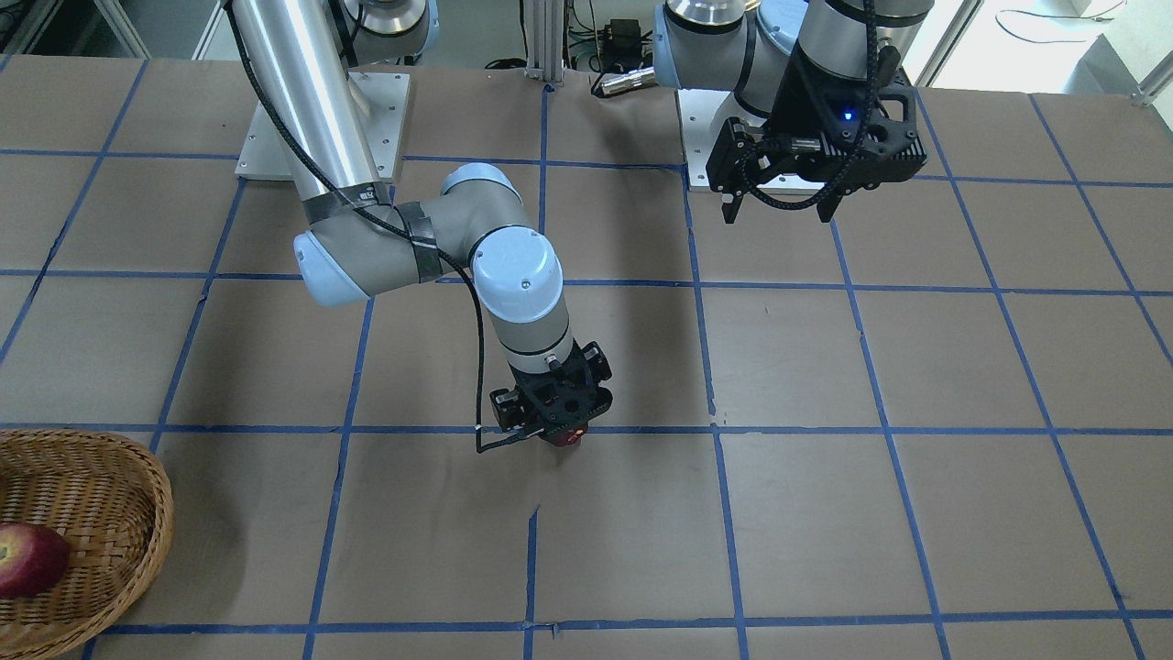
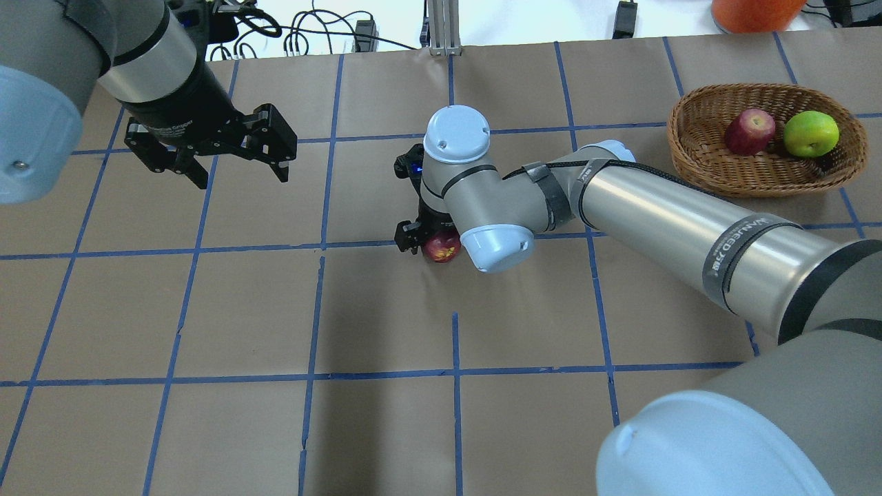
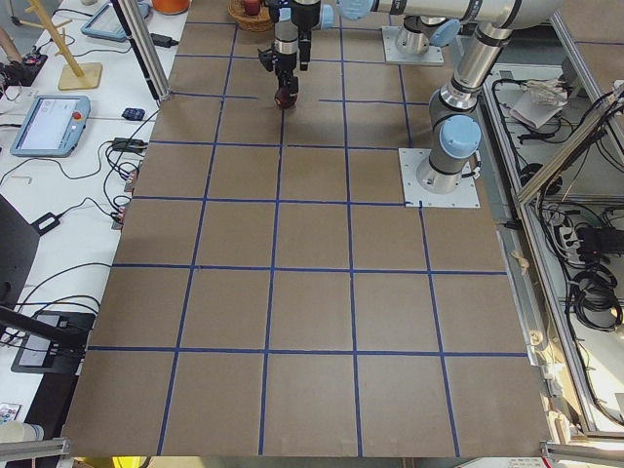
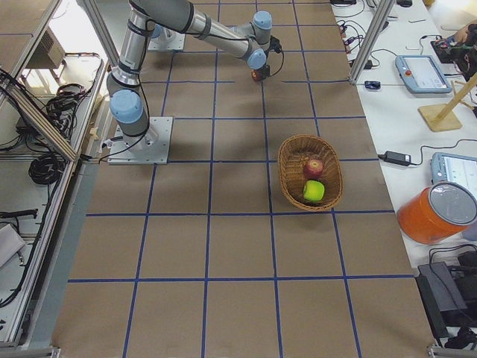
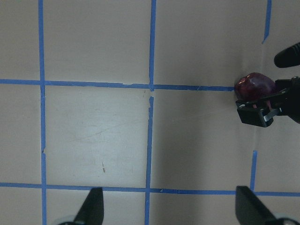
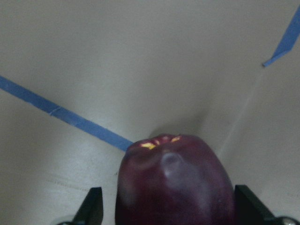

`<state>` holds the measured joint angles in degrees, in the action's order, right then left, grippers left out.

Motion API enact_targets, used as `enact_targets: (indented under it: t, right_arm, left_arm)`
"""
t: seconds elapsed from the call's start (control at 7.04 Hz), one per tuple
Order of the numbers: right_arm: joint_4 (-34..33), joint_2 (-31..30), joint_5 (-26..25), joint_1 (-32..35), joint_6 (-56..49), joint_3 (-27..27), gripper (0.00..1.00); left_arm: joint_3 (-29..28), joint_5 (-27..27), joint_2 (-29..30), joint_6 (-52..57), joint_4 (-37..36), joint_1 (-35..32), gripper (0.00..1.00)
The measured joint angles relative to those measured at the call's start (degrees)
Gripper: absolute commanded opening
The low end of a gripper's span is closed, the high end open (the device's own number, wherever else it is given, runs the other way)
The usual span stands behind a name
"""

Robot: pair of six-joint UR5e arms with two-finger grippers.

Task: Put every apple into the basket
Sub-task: 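Reach right gripper to the dark red apple at center and grasp it, then carry the dark red apple into the basket and open right gripper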

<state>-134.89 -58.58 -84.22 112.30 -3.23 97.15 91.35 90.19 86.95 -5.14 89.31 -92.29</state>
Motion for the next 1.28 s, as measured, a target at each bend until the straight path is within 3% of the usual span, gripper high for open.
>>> enact_targets:
  t: [0.43,0.99,1.28]
  right_arm:
    - [1.26,-3.10,-3.90,-2.39,0.95,-1.86,0.00]
    - [22.10,-10.15,-7.92,-24.34,0.37,-13.11,0.00]
    - [23.79,-8.80,-9.25,-32.58,-0.74,-15.84,0.00]
  left_arm:
    - [0.19,-0.04,-0.08,-0.03,-0.03,0.02,1.00]
    - [0.37,-0.02,-0.12,0.04,-0.33,0.00,1.00]
    - [0.38,0.02,-0.12,0.04,-0.36,0.01,1.00]
